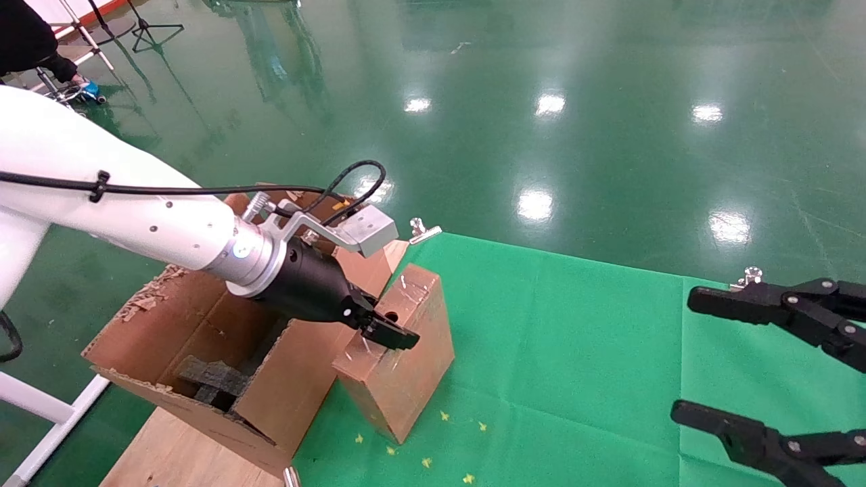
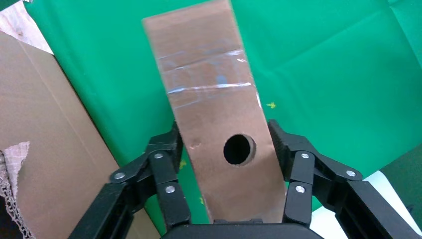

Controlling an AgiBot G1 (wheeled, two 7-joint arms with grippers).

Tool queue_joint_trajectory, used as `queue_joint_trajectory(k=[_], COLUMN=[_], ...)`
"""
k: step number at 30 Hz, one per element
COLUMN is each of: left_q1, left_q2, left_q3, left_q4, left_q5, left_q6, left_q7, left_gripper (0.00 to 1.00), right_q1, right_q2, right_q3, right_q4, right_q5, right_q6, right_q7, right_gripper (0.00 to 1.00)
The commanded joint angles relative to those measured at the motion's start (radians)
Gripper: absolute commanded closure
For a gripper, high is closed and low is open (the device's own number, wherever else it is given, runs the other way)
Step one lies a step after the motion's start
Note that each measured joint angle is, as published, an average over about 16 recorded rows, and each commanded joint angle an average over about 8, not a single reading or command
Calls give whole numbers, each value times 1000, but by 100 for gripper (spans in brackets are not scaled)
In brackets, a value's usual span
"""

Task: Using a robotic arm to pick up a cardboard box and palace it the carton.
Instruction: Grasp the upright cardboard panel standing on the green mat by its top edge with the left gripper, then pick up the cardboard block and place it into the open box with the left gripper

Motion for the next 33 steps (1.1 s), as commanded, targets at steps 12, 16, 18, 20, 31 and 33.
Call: queue_joint_trajectory(k=[12, 16, 18, 20, 31, 33], left_q1=[-67, -136, -180, -226, -309, -292], left_q2=[-22, -58, -82, -111, -246, -254], left_q3=[-30, -75, -101, -127, -117, -107], left_q4=[15, 33, 51, 75, 301, 355], left_q5=[-26, -53, -62, -62, 109, 130], left_q6=[-8, -19, -25, -31, -67, -89], left_q7=[53, 101, 134, 174, 445, 483], left_gripper=[100, 100, 100, 100, 100, 100], right_q1=[0, 1, 1, 1, 1, 1], right_q2=[0, 0, 0, 0, 1, 1], right_q3=[-1, -1, -1, -1, -2, -2], right_q4=[-1, -1, -1, -1, -1, -1], right_q5=[0, 0, 1, 1, 1, 1], right_q6=[0, 0, 0, 0, 0, 0], right_q7=[0, -1, -1, -1, -1, -1], right_gripper=[0, 0, 0, 0, 0, 0])
